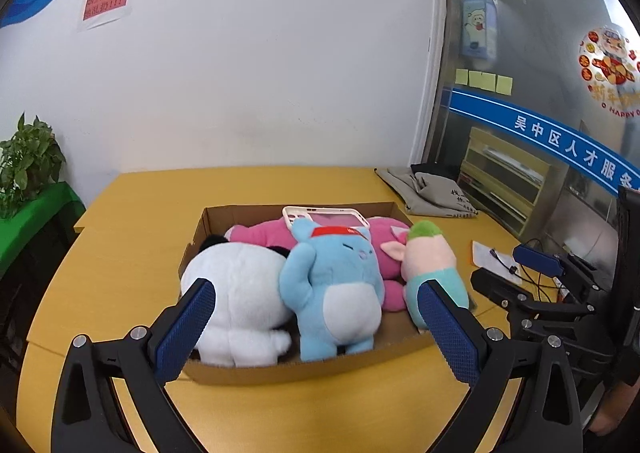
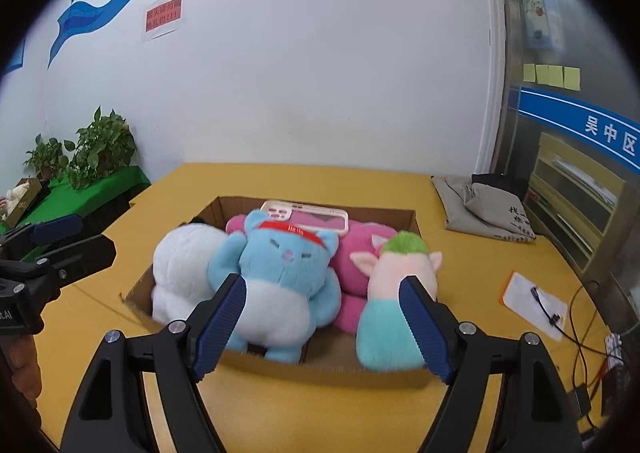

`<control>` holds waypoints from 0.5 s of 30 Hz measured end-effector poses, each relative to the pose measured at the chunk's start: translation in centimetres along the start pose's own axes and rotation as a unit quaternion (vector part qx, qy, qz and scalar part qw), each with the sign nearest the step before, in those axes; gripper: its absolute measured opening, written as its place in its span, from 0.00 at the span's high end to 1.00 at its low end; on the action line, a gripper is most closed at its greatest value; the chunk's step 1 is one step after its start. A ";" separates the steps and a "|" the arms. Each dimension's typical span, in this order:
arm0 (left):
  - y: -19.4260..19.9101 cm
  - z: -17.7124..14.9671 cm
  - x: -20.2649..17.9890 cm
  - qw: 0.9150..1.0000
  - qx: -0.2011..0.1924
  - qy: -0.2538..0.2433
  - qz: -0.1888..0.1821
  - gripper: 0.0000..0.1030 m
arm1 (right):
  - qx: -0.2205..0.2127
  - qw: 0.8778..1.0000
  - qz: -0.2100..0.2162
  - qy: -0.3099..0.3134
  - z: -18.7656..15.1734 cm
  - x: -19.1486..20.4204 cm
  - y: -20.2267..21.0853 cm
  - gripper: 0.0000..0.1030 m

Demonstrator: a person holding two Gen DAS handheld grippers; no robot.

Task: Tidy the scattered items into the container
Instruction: 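Withdraw both grippers up and back from the box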

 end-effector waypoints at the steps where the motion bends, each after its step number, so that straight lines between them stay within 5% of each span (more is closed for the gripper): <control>1: 0.5 -0.4 -0.4 1.000 -0.002 0.002 0.000 0.00 | 0.003 1.000 -0.002 -0.001 -0.7 -0.1 0.5 0.23; 15: 3.3 -5.9 -3.0 1.000 0.016 0.002 0.013 0.00 | 0.020 1.000 -0.012 -0.007 -7.0 -1.0 4.0 0.23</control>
Point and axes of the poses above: each gripper's, at about its wrist camera, not at the fingertips, and y roughly against the way its jaws point, x to its left, z to its top, the point moved 9 cm from there along -y, roughly the way its jaws point, and after that the axes turned 9 degrees about -y, right-handed, at the moved point
